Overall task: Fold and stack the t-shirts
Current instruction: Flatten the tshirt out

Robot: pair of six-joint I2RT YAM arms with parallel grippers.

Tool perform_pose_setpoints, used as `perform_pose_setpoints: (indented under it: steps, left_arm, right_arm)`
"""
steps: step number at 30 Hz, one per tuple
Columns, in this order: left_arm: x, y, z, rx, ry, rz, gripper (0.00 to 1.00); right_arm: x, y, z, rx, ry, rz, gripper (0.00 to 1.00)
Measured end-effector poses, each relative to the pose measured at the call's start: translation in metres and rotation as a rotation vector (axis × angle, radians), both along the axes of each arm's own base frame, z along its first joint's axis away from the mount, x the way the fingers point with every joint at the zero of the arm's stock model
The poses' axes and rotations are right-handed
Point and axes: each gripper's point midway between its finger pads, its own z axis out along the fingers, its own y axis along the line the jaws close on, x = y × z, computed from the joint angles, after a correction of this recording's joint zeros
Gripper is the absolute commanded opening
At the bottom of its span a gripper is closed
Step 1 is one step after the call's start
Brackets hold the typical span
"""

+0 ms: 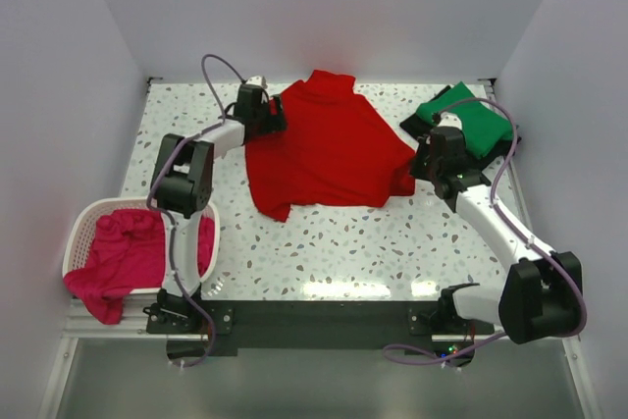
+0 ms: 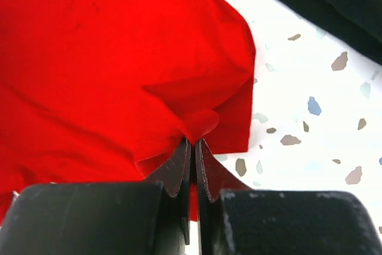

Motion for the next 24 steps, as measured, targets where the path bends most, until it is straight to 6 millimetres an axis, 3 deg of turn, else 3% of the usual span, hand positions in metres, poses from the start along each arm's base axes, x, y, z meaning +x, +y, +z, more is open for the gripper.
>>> perform_pose_setpoints:
  steps: [3,6,9,12,14,17,21,24]
  left_arm:
    - [0.0,0.012,0.006,0.034,-0.005,0.033,0.87]
    - [-0.024,0.022,0.015,0.11,-0.013,0.058,0.85]
    - [-0.072,0.015,0.045,0.205,-0.063,0.058,0.83]
    - [-0.12,-0.014,0.078,0.227,-0.147,0.013,0.8]
    - [-0.156,-0.028,0.086,0.231,-0.167,-0.026,0.78]
    - [-0.194,-0.025,0.073,0.264,-0.135,-0.024,0.75]
    - [-0.252,-0.017,0.036,0.33,-0.022,-0.04,0.75]
    - [-0.29,-0.02,0.023,0.333,0.026,-0.084,0.74]
  right_arm:
    - [0.0,0.003,-0.004,0.006,0.012,0.011,0.0]
    - [0.001,0.005,-0.003,0.015,0.009,0.022,0.0]
    - [0.002,0.009,-0.001,0.03,0.001,0.038,0.0]
    - [0.004,0.014,-0.003,0.044,0.002,0.056,0.0]
    - [0.004,0.016,-0.004,0.051,0.004,0.066,0.0]
    - [0.006,0.02,-0.001,0.065,-0.008,0.082,0.0]
    - [0.007,0.024,0.002,0.081,-0.017,0.101,0.0]
    - [0.007,0.025,0.002,0.083,-0.018,0.104,0.0]
